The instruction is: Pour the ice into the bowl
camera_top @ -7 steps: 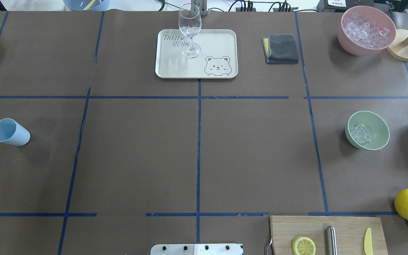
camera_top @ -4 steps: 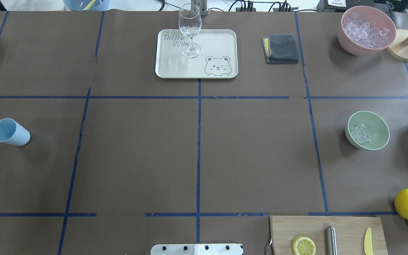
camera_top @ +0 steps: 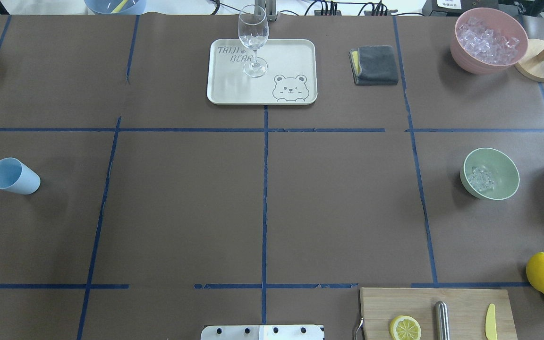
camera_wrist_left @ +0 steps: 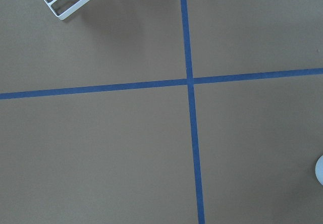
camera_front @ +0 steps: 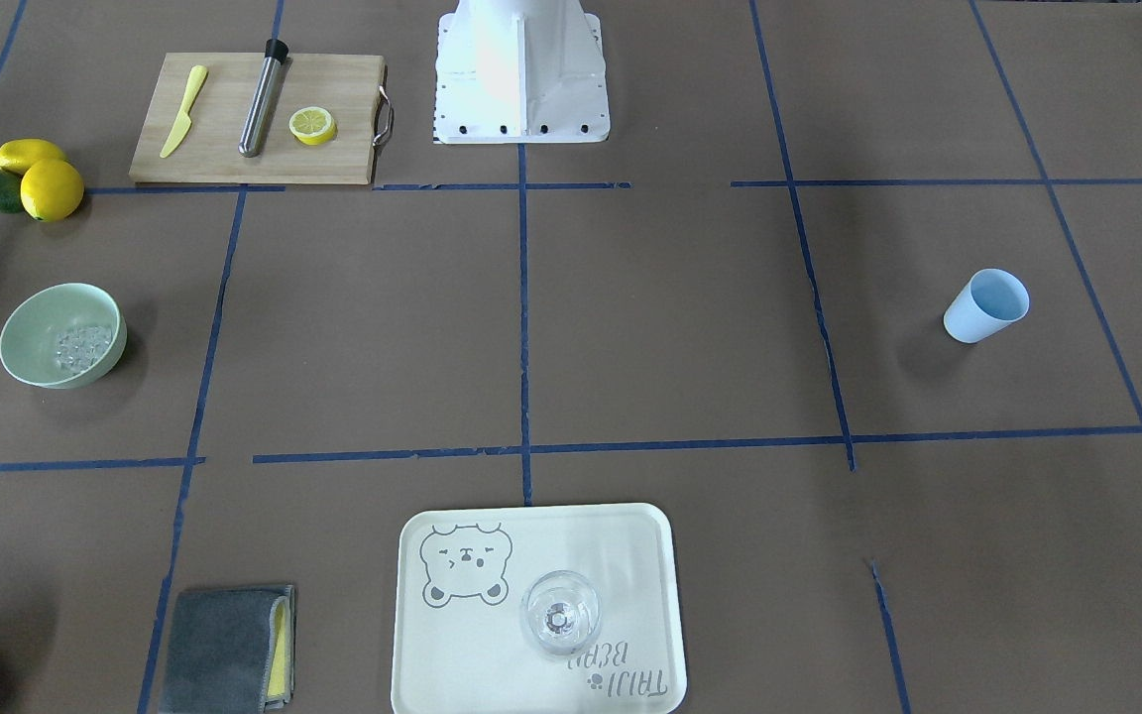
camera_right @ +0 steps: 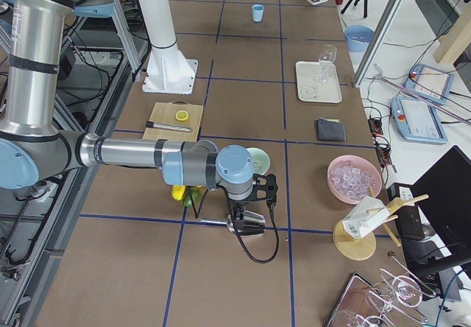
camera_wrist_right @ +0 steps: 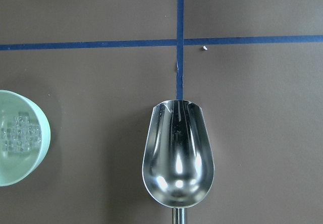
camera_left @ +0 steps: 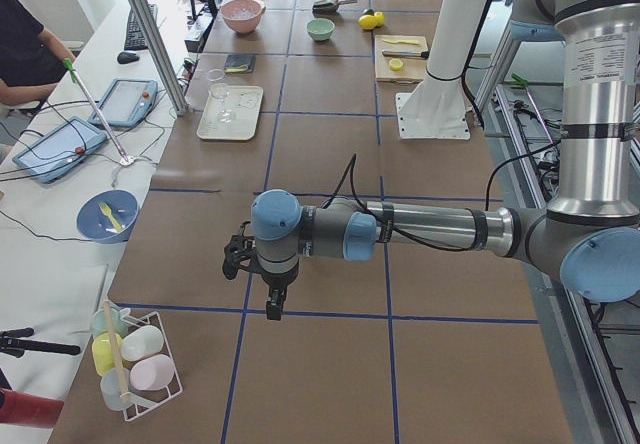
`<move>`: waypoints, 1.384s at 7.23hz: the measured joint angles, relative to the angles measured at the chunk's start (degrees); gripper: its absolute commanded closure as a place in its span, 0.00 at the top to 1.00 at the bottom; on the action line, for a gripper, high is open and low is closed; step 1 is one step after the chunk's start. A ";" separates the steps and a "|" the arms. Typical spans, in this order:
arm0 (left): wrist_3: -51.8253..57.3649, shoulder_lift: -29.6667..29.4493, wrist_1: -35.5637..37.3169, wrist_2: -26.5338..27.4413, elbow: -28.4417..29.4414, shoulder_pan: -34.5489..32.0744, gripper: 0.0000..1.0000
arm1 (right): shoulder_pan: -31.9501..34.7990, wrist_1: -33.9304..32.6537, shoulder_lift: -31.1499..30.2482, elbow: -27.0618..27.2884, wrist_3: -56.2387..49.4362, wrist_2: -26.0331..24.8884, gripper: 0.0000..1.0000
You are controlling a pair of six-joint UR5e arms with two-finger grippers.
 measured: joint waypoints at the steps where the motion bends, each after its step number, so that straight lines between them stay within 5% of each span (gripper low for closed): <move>1: 0.00 -0.02 -0.02 0.01 0.00 0.00 1.00 | -0.01 -1.07 0.53 0.02 -0.01 -0.52 1.00; 10: 0.00 -0.58 -0.03 0.01 -0.09 0.00 1.00 | -0.03 -1.62 0.61 -0.12 -0.10 -1.12 1.00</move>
